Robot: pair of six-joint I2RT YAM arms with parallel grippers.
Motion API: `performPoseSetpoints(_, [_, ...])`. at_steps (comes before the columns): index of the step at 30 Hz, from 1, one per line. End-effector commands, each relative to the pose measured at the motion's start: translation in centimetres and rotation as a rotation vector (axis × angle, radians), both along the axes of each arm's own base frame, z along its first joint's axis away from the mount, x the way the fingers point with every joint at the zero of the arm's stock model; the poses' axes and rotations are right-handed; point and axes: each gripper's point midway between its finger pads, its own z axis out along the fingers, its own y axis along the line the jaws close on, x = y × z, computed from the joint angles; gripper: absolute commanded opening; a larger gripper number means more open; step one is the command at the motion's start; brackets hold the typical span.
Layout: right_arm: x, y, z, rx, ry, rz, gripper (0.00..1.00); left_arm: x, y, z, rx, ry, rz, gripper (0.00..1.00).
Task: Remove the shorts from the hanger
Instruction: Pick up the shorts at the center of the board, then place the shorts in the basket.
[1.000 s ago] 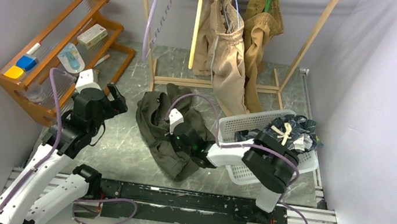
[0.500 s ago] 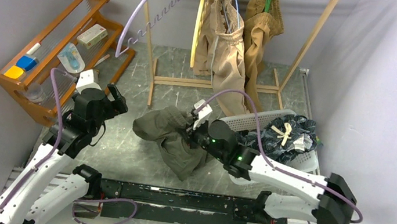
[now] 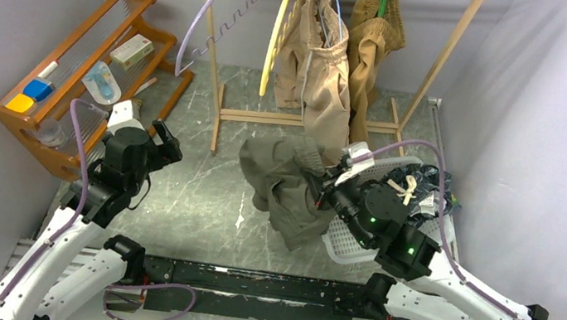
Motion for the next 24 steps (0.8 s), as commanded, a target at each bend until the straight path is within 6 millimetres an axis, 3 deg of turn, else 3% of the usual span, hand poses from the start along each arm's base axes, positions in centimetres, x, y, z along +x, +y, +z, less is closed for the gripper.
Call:
performPoseSetpoints(1, [0.6,-3.6,3.6,0.033,-0.071,-0.124,0.0,0.4,-0.2,0.2,-0.012,-0.022,0.002,0.91])
performPoseSetpoints(4, [0.4,-5.1,6.5,0.065,-0.125,-0.155,0.0,0.5,-0.2,0.2,-0.01,-0.015,0.002,0.91])
performPoseSetpoints(6, [1.0,-6.8,7.3,0.047,-0.141,-0.239,0.0,0.4,-0.1,0.2,-0.006,-0.013,0.008,0.91])
performPoseSetpoints(10, [2.1,-9.0,6.9,-0.062,-0.16,-0.36,0.0,0.3,0.0,0.0,-0.008,-0.017,0.012,0.91])
performPoseSetpoints(15, [2.5,-12.0,7.4,-0.072,-0.167,-0.508,0.0,0.4,0.0,-0.3,-0.009,-0.013,0.015,0.91])
performPoseSetpoints(19, [2.6,-15.7,7.2,-0.029,-0.146,-0.699,0.0,0.7,-0.4,-0.5,-0.015,-0.005,0.005,0.91])
performPoseSetpoints(24, [2.5,-18.4,6.5,-0.082,-0.117,-0.865,0.0,0.9,-0.3,-0.4,-0.009,-0.003,0.006,0.91])
